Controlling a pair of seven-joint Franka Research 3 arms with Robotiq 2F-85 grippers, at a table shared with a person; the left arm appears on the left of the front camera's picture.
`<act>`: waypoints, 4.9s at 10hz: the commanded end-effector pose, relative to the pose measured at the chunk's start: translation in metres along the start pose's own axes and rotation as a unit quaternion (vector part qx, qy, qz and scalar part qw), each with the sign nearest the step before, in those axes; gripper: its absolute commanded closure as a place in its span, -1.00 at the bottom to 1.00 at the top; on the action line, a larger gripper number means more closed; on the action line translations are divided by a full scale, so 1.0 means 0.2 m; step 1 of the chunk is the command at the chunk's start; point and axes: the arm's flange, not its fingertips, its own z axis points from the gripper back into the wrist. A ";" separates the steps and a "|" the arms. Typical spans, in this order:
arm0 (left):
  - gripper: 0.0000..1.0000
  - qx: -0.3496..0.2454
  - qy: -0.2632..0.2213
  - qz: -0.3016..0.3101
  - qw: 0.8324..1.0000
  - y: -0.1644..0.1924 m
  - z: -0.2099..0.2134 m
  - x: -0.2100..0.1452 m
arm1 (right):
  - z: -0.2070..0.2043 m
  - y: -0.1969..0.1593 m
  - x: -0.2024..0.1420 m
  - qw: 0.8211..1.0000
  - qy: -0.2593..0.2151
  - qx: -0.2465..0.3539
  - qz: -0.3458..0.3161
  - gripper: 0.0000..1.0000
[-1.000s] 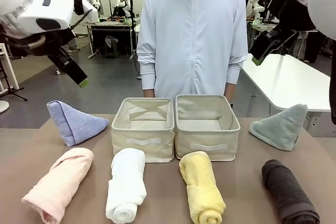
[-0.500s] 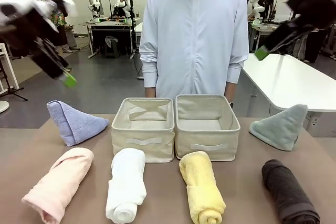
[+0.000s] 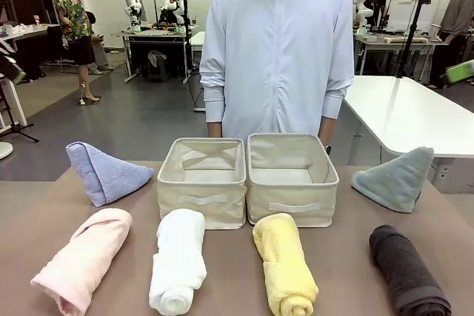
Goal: Sort the towels based on their folding style.
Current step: Pick up one triangle-folded towel and place it in the left Fabric basket.
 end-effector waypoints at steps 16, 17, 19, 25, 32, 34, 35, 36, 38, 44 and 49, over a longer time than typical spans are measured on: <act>-1.00 0.089 -0.176 0.018 0.980 0.18 0.25 -0.32 | 0.25 -0.13 -0.16 0.987 -0.156 0.003 0.025 -1.00; -1.00 0.089 -0.176 0.018 0.980 0.18 0.25 -0.32 | 0.25 -0.13 -0.16 0.987 -0.156 0.003 0.025 -1.00; -1.00 0.089 -0.176 0.018 0.980 0.18 0.25 -0.32 | 0.25 -0.13 -0.16 0.987 -0.156 0.003 0.025 -1.00; -1.00 0.089 -0.176 0.018 0.980 0.18 0.25 -0.32 | 0.25 -0.13 -0.16 0.987 -0.156 0.003 0.025 -1.00; -1.00 0.089 -0.176 0.018 0.980 0.18 0.25 -0.32 | 0.25 -0.13 -0.16 0.987 -0.156 0.003 0.025 -1.00; -1.00 0.090 -0.168 0.027 0.981 0.19 0.24 -0.33 | 0.25 -0.13 -0.16 0.987 -0.156 0.003 0.025 -1.00; -1.00 0.124 -0.110 0.108 0.980 0.31 0.15 -0.29 | 0.25 -0.13 -0.16 0.987 -0.156 0.003 0.025 -1.00; -1.00 0.167 -0.061 0.152 0.972 0.43 0.05 -0.24 | 0.25 -0.13 -0.16 0.987 -0.156 0.003 0.025 -1.00; -1.00 0.251 0.049 0.233 0.938 0.72 -0.16 -0.16 | 0.25 -0.13 -0.16 0.987 -0.156 0.003 0.025 -1.00; -1.00 0.282 0.215 0.348 0.868 1.31 -0.50 -0.34 | 0.25 -0.13 -0.16 0.987 -0.156 0.003 0.025 -1.00; -1.00 0.285 0.209 0.343 0.870 1.31 -0.56 -0.42 | 0.25 -0.13 -0.16 0.987 -0.156 0.003 0.025 -1.00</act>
